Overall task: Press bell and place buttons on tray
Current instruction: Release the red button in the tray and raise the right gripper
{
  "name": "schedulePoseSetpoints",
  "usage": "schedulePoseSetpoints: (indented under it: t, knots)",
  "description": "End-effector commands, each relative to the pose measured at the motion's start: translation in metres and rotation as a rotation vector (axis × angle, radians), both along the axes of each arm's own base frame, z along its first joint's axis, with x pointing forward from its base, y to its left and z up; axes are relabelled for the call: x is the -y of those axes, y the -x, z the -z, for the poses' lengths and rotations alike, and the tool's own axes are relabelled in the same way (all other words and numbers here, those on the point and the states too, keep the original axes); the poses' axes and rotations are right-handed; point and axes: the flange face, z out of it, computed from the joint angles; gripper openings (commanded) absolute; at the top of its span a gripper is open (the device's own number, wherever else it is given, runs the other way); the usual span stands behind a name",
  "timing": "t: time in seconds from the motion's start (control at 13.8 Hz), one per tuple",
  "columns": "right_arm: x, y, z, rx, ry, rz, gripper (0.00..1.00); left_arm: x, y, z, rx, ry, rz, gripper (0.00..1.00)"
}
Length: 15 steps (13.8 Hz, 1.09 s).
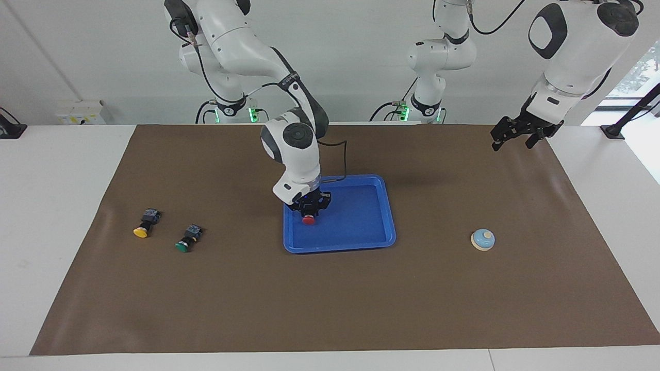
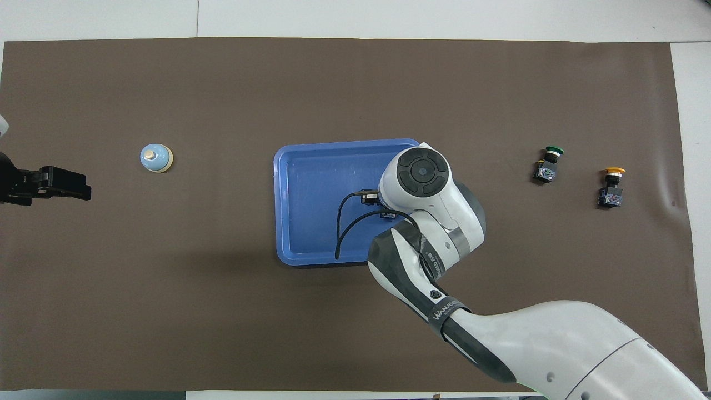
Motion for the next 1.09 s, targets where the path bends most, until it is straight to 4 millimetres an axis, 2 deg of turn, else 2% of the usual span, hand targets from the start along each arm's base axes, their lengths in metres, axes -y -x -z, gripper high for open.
schedulePoseSetpoints:
  t: [0.0, 0.07, 0.36, 0.51, 0.73, 0.8, 1.02]
  knots:
    - [0.0, 0.005, -0.004, 0.013, -0.011, 0.003, 0.52, -0.003, 0.003, -0.004, 0.006, -0.005, -0.005, 1.0]
    - [-0.001, 0.005, -0.004, 0.016, -0.014, 0.011, 1.0, -0.002, 0.003, -0.004, 0.006, -0.005, -0.003, 1.0]
    - [0.001, 0.001, -0.016, 0.015, -0.012, 0.077, 1.0, -0.002, 0.003, -0.004, 0.006, -0.005, -0.003, 1.0]
    - [0.018, -0.009, -0.048, 0.023, 0.002, 0.105, 1.0, -0.002, 0.003, -0.004, 0.006, -0.005, -0.003, 1.0]
    - [0.075, -0.03, -0.098, 0.049, 0.016, 0.19, 1.0, -0.002, 0.003, -0.004, 0.006, -0.005, -0.003, 1.0]
    - [0.101, -0.036, -0.112, 0.057, 0.021, 0.221, 1.0, -0.002, 0.003, -0.004, 0.006, -0.005, -0.003, 1.0]
    - [0.186, -0.054, -0.126, 0.047, 0.045, 0.227, 1.0, -0.002, 0.003, -0.004, 0.006, -0.005, -0.003, 1.0]
